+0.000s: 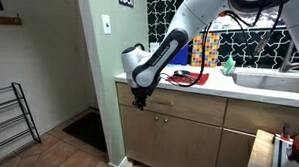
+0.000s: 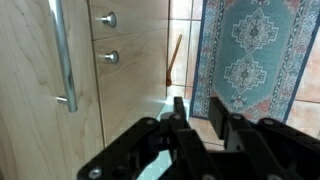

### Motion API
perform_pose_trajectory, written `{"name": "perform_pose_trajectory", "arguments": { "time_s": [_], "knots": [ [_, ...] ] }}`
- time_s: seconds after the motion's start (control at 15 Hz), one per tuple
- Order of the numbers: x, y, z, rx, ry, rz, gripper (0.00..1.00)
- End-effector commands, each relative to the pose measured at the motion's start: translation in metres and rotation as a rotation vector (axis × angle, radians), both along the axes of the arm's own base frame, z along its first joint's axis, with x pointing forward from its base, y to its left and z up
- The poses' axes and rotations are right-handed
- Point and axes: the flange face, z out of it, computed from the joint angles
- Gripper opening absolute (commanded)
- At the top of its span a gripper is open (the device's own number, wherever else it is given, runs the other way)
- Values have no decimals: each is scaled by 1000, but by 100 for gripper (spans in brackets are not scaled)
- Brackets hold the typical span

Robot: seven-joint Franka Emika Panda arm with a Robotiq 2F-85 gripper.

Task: Open the left drawer of the cabinet

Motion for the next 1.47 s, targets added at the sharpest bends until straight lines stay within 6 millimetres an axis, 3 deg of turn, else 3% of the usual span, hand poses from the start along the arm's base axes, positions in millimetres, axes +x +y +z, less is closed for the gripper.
{"name": "perform_pose_trajectory", "arguments": {
  "time_s": [0.0, 0.33, 0.6, 0.67, 1.0, 1.4],
  "knots": [
    [-15, -24, 7, -78, 10, -54, 65],
    [-12, -68, -5, -174, -47, -113, 100],
    [-7, -93, -33, -251, -72, -141, 100],
    [-5, -87, -16, -226, -54, -139, 100],
    [-6, -92, -32, -245, -53, -143, 100],
    [10, -112, -71, -300, -40, -95, 100]
  ]
}}
